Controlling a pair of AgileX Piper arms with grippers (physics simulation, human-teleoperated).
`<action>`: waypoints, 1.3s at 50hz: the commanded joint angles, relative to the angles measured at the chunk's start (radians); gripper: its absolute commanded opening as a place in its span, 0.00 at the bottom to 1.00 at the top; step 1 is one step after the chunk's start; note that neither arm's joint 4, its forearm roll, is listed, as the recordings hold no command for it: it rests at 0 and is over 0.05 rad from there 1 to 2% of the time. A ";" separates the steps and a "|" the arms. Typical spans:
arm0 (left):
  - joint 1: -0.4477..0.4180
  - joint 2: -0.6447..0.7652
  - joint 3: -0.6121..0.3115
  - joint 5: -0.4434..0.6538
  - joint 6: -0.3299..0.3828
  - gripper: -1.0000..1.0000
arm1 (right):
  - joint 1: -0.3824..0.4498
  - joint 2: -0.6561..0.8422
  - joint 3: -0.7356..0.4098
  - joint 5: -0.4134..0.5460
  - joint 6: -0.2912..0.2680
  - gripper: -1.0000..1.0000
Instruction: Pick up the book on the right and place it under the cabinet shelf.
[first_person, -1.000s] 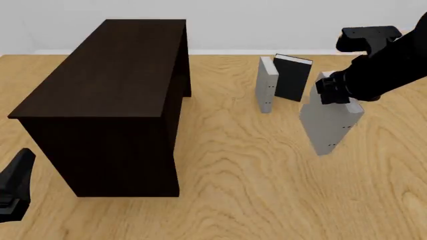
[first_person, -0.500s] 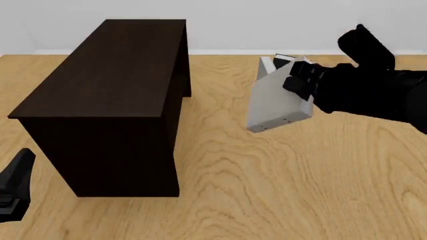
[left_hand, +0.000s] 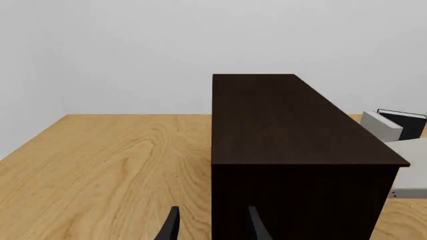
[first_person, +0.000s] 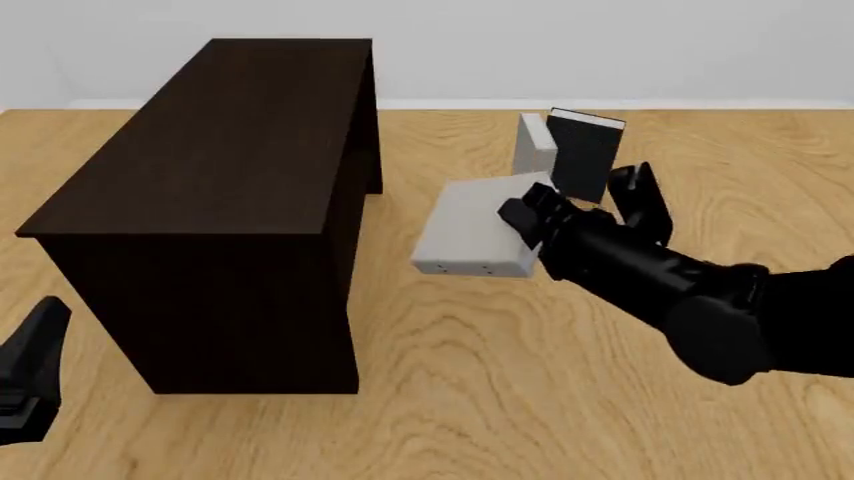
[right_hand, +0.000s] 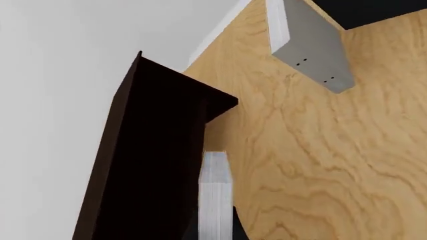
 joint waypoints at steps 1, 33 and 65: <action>0.000 0.000 0.000 0.000 0.000 1.00 | 0.028 0.132 0.073 -0.224 0.092 0.00; 0.000 0.000 0.000 0.000 0.000 1.00 | 0.105 0.398 -0.076 -0.331 0.126 0.00; 0.000 0.000 0.000 0.000 0.000 1.00 | 0.160 0.537 -0.246 -0.326 0.141 0.00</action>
